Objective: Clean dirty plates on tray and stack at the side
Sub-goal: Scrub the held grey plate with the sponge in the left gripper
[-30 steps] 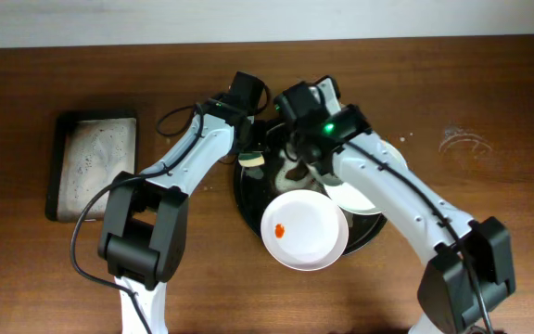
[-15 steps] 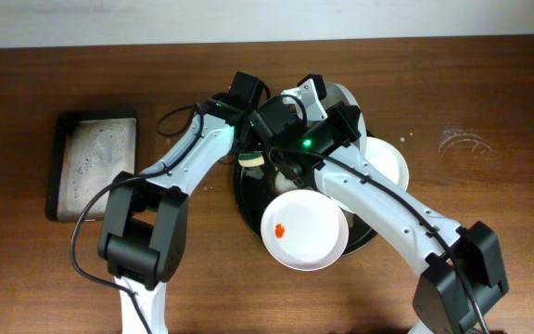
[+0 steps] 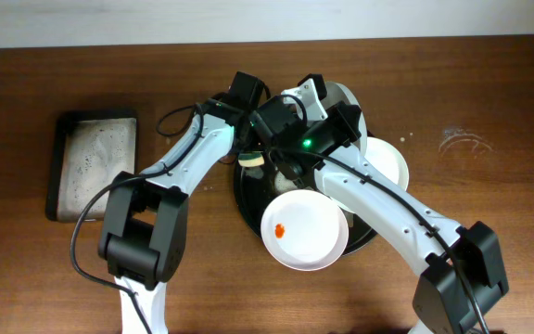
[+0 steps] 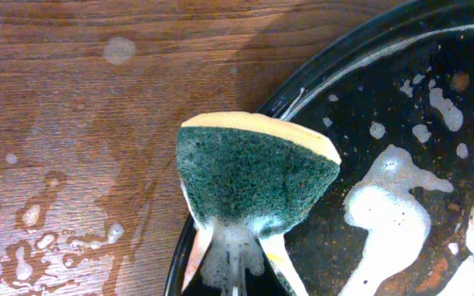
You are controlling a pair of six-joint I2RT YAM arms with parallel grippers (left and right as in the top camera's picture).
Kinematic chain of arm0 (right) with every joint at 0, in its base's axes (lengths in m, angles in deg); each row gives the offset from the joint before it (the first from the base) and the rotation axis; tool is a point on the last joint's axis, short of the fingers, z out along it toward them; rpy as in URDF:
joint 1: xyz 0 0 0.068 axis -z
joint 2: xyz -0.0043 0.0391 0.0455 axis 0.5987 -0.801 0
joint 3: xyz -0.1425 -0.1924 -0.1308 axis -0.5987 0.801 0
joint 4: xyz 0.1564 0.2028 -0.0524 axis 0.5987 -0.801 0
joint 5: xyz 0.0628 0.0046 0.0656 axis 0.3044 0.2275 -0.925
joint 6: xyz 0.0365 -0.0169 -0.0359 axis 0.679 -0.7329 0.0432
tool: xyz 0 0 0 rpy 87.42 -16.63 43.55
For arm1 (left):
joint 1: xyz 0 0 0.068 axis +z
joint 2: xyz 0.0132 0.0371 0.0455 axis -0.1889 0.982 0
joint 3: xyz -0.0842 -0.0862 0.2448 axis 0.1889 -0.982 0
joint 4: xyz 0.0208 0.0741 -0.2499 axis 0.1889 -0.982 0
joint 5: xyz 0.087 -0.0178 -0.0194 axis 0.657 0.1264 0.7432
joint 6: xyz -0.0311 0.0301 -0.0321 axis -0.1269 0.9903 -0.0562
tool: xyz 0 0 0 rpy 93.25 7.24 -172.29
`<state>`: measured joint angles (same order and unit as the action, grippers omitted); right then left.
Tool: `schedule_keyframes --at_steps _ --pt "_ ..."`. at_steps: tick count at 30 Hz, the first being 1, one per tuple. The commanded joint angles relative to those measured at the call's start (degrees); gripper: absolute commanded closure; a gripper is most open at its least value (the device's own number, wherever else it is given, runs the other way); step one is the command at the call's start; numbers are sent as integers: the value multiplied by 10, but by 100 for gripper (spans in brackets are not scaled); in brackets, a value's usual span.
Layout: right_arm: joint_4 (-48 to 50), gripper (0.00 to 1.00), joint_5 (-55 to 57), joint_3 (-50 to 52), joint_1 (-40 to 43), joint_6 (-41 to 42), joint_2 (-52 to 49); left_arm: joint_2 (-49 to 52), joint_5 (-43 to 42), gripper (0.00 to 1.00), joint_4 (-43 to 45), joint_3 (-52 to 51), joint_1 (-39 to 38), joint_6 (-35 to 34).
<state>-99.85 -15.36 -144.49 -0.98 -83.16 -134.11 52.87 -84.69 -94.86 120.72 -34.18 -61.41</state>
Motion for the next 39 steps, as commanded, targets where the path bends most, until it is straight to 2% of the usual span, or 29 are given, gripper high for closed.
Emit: schedule_keyframes --at_steps 1,7,13,15,18,26,39 --pt "12 96 22 -13 -5 7 25 -21 8 100 2 6 2 9" --pt "19 96 5 -13 -5 7 29 -21 8 100 1 6 2 9" --pt "24 96 -71 -21 20 11 35 -21 8 100 1 6 2 9" --pt "19 96 -167 -22 30 11 40 -21 8 100 3 6 2 9" --pt "23 96 -151 -28 38 11 43 -21 4 100 3 6 2 9" --pt "10 96 -293 -29 91 39 50 -21 3 100 3 6 2 9" --pt "9 96 -293 -29 93 39 51 -21 -7 100 3 6 2 9"
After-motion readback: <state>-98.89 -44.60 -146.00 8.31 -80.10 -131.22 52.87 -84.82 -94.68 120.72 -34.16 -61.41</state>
